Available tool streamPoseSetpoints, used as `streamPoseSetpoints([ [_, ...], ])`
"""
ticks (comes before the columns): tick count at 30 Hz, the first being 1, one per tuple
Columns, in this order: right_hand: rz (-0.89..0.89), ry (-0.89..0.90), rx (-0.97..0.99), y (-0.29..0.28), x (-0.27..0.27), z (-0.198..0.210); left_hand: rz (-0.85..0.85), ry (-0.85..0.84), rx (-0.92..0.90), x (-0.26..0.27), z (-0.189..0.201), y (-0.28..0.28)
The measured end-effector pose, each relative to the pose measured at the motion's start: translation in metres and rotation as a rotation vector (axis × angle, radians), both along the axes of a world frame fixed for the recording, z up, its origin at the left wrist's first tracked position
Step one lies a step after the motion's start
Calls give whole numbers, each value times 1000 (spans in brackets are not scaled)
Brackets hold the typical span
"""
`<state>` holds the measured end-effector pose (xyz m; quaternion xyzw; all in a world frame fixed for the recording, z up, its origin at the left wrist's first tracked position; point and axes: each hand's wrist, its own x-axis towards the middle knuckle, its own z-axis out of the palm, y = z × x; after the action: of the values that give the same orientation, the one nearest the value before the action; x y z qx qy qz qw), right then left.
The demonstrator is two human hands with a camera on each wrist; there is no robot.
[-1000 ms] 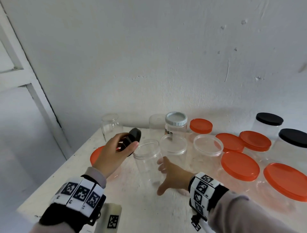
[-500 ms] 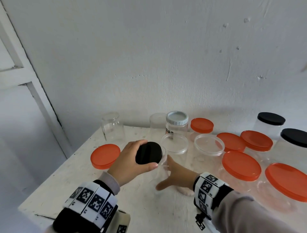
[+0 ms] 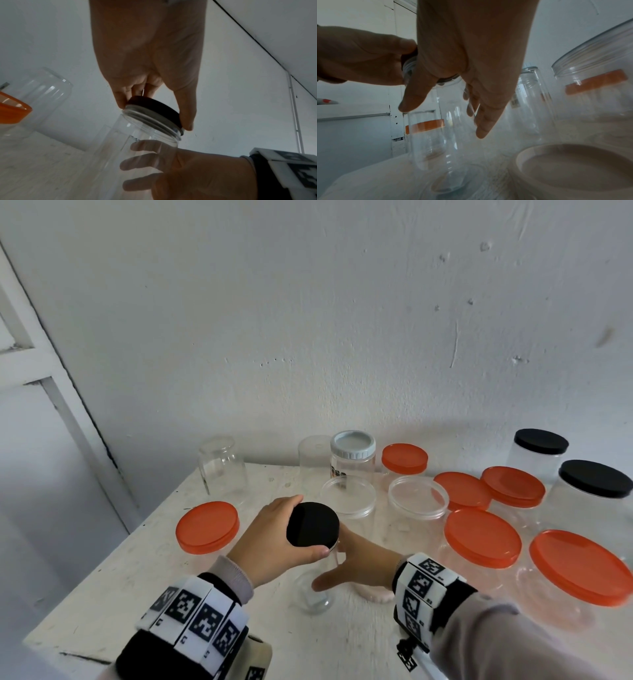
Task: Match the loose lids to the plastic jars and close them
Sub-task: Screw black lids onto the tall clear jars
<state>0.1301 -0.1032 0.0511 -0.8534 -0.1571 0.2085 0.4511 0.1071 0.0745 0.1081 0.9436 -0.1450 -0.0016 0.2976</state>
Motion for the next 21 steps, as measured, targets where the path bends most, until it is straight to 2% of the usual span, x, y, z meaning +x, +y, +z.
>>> streamPoseSetpoints([
  [6,7,14,-4,-5,-2,6,-10,54,-114,1,-11,8],
  [9,20,35,36,-16,-2,24,19,135,-255,2,-26,19],
  [12,51,-24,7,-20,1,50,13,192,-384,2,-46,23],
  [15,107,-114,-104,-11,4,74,-7,215,-459,1,-63,17],
  [21,334,-287,-549,23,7,104,21,191,-547,0,-75,6],
])
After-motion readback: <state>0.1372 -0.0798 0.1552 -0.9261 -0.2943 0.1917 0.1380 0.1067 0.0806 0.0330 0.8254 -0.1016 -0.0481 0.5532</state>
